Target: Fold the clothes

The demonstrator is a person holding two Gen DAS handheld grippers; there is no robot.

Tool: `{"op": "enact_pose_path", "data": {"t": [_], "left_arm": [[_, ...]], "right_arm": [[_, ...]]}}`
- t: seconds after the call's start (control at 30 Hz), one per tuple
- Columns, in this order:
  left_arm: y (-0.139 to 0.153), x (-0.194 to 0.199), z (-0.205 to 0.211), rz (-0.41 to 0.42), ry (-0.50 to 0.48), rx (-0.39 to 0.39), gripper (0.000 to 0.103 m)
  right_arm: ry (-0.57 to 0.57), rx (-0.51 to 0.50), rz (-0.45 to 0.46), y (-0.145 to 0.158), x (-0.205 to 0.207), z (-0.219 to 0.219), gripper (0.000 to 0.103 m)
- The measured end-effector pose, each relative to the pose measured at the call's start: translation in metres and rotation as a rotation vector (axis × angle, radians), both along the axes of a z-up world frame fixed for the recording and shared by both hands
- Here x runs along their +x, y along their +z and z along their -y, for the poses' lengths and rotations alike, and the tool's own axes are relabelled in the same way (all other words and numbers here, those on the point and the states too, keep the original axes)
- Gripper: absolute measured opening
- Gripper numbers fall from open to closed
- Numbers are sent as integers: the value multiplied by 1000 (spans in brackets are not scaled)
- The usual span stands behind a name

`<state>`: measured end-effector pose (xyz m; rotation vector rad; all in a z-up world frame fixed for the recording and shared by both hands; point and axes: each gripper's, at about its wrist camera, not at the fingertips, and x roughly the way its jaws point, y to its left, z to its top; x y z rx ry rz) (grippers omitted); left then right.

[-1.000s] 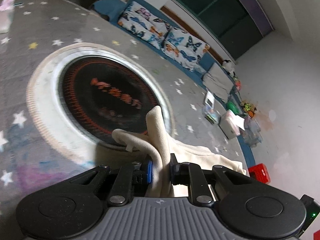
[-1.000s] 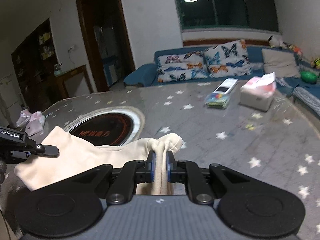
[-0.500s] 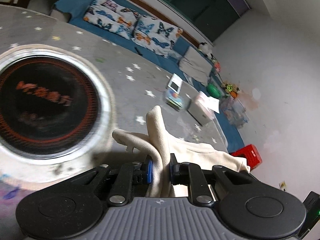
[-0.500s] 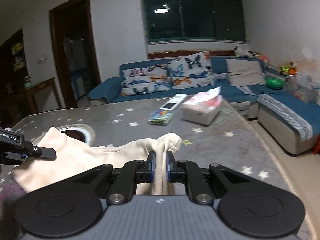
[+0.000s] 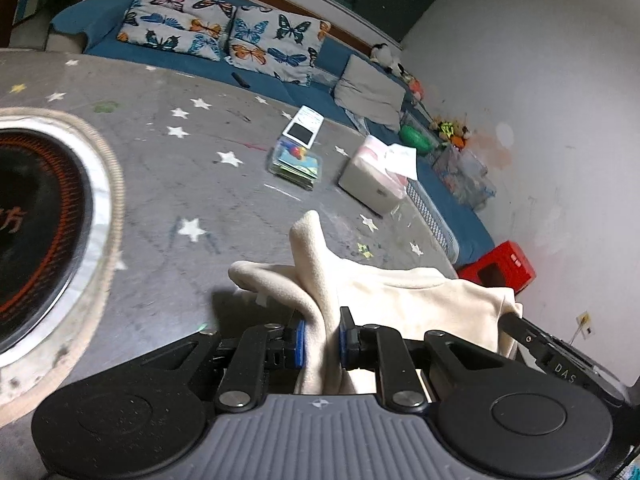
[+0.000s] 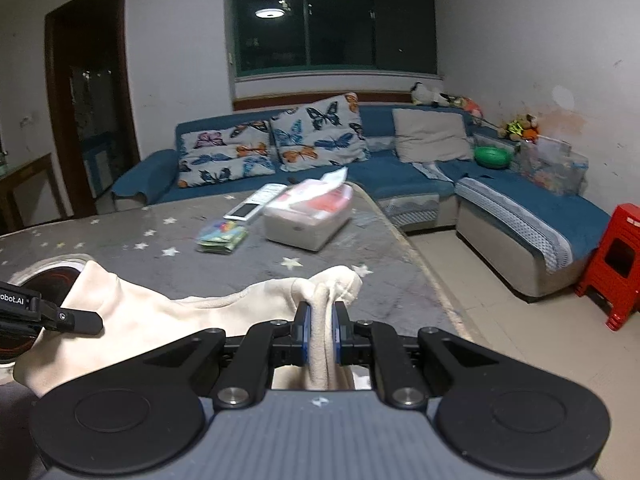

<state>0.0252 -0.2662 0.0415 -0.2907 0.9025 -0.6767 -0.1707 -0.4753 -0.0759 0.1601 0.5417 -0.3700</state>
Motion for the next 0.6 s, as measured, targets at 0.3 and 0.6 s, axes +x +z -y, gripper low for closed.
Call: {"op": "enact_pose_path", "data": {"t": [0.3,0.6], "left_arm": [[-15,6,12,5,-24,74,17],[-26,12,17,3,-20,149,26]], "right_arm": [[-41,28,-39,-21,5,19,10],[-55,53,-91,-43,13,29,10]]}}
